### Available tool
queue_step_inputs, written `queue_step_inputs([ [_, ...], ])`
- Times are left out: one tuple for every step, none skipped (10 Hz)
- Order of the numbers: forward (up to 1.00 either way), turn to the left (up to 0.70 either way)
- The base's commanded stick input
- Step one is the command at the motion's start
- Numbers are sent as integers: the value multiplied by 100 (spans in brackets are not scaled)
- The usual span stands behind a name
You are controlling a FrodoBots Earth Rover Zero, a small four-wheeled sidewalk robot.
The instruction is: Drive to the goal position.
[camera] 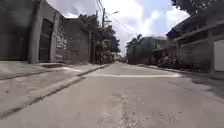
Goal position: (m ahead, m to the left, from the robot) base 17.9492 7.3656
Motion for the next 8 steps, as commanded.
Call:
queue_step_inputs([
  [100,0],
  [100,0],
  [100,0],
  [100,0],
  [100,0],
  [100,0],
  [100,0],
  [100,0],
])
